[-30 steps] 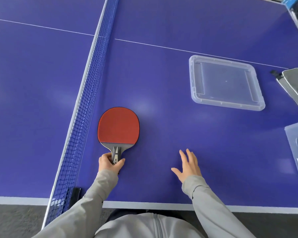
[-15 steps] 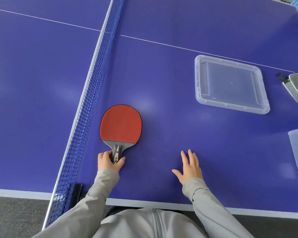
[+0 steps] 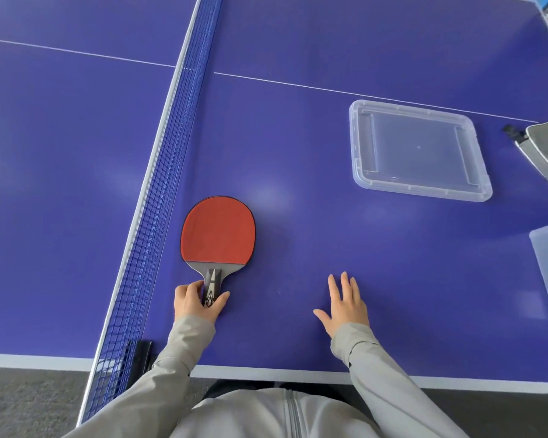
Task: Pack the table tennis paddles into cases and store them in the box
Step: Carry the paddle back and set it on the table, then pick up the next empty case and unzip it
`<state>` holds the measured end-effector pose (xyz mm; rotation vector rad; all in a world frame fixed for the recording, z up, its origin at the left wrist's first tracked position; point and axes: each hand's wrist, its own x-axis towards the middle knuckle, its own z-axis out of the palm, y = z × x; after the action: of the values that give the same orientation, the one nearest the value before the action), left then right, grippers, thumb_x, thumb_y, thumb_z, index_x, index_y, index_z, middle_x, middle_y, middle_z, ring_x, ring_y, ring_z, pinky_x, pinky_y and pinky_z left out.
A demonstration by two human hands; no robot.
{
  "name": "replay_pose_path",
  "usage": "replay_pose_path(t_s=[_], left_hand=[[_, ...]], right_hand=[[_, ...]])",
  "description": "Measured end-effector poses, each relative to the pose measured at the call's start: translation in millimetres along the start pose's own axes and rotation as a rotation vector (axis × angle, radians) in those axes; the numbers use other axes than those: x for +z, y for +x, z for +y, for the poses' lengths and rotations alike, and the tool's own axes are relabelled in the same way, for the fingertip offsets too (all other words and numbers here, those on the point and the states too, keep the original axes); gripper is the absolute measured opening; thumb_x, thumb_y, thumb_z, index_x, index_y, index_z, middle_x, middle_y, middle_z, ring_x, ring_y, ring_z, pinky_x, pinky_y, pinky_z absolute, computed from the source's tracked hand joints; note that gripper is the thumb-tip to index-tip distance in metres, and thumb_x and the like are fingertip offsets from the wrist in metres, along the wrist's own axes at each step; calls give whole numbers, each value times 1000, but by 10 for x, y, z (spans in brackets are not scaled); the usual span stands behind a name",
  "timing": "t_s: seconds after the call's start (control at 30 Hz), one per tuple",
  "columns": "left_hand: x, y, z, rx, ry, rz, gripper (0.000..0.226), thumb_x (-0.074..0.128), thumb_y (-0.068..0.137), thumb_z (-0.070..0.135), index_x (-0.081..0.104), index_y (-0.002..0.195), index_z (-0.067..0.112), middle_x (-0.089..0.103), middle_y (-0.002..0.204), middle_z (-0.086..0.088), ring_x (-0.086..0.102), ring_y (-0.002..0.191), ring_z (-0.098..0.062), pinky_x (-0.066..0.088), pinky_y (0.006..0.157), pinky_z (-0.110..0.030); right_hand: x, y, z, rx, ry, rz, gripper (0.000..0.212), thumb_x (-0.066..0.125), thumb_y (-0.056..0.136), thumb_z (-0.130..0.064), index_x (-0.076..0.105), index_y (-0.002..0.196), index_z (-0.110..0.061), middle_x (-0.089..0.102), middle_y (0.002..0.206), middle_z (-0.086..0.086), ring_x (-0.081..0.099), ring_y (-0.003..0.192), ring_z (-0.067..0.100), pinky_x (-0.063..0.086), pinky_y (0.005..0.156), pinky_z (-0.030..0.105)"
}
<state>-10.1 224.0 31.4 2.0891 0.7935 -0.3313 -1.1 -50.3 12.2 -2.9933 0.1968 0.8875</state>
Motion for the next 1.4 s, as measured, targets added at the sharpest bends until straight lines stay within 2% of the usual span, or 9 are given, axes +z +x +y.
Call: replay_pose_path(t_s=[0.17,0.3,0.33,0.4,0.43,0.53,0.63,0.83,1.4], left_hand=[[-23,-208,48,95,336,103,84,69,78,45,32,143,7,35,145,-9,32,133,-29,27,106,-43],[30,-407,86,240,404,175,88,70,74,48,34,142,5,31,151,-10,27,138,-31,29,107,-49],[66,-473,115,276,414,187,89,64,75,56,35,142,5,31,151,-11,27,139,-31,29,107,-49],[175,-610,217,351,465,179,103,34,72,81,34,143,6,30,152,-9,27,141,-28,29,109,-46],[254,-669,272,386,504,154,107,28,70,84,32,144,8,28,153,-7,24,142,-25,27,110,-44],[574,-795,423,453,681,58,94,47,79,68,15,149,14,12,158,1,8,146,-15,14,117,-35],[934,-981,650,532,840,-32,88,35,85,68,3,150,18,1,159,5,0,147,-13,7,118,-32],[1689,-1486,1104,699,1008,-154,85,26,88,69,-2,150,17,1,159,4,-1,147,-15,4,119,-36],[3299,-2651,2379,938,892,-268,82,25,88,68,6,150,17,9,158,2,4,146,-16,10,119,-39]], right_hand=[[29,-39,75,-40,23,-3,80,42,93,-54,-5,151,-23,-13,159,5,-10,147,25,14,118,42],[26,-119,265,-87,60,14,78,38,93,-56,-4,151,-24,-9,160,3,-9,147,23,10,119,43],[28,-150,334,-81,72,23,77,37,94,-56,-4,151,-24,-8,160,3,-8,148,23,10,119,43],[24,-218,487,-64,108,40,76,36,94,-57,-2,151,-24,-5,161,2,-8,148,22,9,119,43],[15,-255,574,-58,121,49,75,35,94,-56,-1,151,-24,-3,161,2,-7,148,22,9,119,42],[-8,-383,875,-31,169,76,73,35,95,-55,1,151,-23,1,161,2,-5,148,20,10,119,41],[-14,-532,1214,5,235,102,70,36,95,-53,5,151,-23,4,160,2,-2,148,20,12,119,40],[15,-865,2039,99,319,164,67,39,95,-50,11,150,-23,11,160,2,7,147,21,19,117,39],[-42,-1594,4073,357,462,329,66,38,96,-49,11,150,-22,17,158,3,13,147,21,24,115,37]])
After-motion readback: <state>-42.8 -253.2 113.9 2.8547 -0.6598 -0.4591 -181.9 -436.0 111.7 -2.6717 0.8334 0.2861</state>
